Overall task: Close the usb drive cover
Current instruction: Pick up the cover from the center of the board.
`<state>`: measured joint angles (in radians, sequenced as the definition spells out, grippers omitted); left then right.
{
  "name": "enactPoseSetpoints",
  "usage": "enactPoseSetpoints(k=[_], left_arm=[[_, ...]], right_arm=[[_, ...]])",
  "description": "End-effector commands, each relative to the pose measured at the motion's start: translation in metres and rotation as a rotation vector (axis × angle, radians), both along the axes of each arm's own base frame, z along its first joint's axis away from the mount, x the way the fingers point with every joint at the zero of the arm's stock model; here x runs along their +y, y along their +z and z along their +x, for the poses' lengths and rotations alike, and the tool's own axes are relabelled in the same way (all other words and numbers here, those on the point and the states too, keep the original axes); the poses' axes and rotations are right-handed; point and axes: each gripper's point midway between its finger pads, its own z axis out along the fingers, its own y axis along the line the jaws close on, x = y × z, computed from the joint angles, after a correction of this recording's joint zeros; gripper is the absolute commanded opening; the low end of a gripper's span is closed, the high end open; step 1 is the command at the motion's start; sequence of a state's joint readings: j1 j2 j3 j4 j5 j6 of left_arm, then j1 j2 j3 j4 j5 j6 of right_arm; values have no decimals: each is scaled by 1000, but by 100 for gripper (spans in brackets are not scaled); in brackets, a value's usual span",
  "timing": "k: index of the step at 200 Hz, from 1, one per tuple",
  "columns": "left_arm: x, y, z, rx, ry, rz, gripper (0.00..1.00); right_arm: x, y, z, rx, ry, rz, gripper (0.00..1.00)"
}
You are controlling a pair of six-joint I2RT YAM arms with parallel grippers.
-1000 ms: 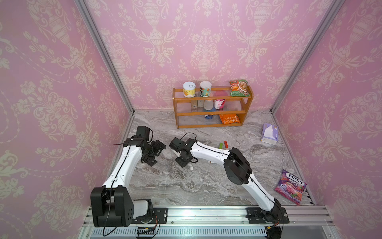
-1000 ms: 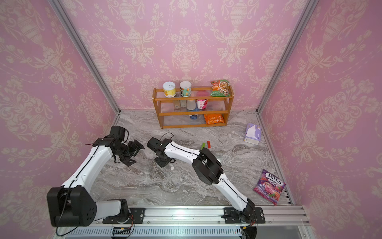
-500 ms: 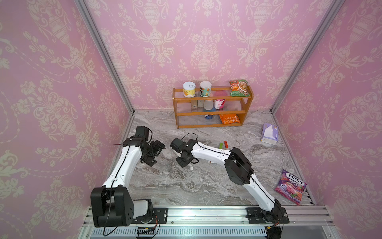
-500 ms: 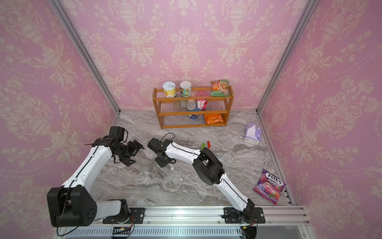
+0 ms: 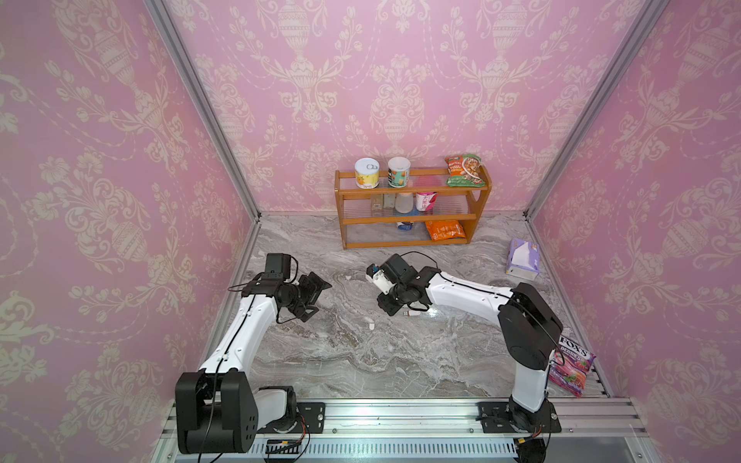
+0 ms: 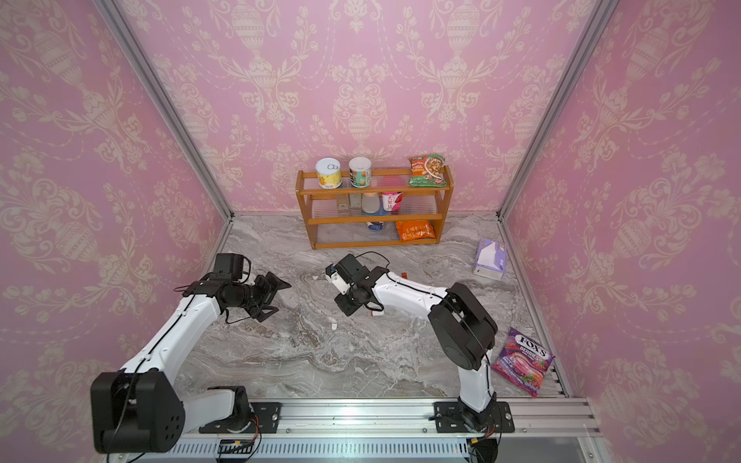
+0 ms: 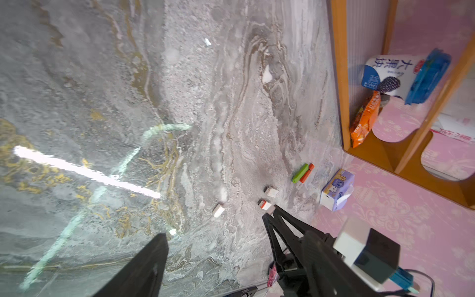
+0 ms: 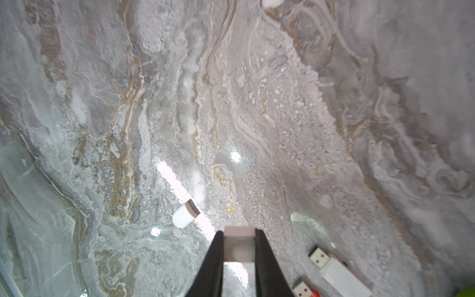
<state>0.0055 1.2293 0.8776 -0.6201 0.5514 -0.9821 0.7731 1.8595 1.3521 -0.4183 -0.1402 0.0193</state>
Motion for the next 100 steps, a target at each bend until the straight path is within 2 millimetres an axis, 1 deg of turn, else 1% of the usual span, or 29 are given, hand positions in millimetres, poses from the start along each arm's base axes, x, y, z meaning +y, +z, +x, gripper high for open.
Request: enactPoseSetpoints(k=[1, 19, 35, 40, 51, 63, 79, 100], left_arm=[[-37, 32, 16, -186, -142, -81, 82], [-71, 43, 20, -240, -263, -139, 78], [-96, 53, 19, -266, -364, -169, 70], [-100, 54, 18, -267, -386, -168, 67], [-104, 59, 18, -282, -415, -179, 65], [-109, 67, 19, -305, -440, -206, 63], [-123, 77, 14, -330, -505, -265, 62], [-137, 76, 2, -316, -595, -293, 57]], right_arm=[[18, 39, -6, -81, 159, 153, 0], [16, 49, -13, -105, 215, 175, 0], [16, 62, -20, -121, 254, 217, 0], [16, 65, -21, -128, 259, 228, 0], [16, 76, -24, -138, 277, 265, 1], [17, 85, -28, -138, 296, 305, 2], [18, 92, -34, -123, 316, 340, 2], [18, 98, -41, -121, 332, 371, 2]])
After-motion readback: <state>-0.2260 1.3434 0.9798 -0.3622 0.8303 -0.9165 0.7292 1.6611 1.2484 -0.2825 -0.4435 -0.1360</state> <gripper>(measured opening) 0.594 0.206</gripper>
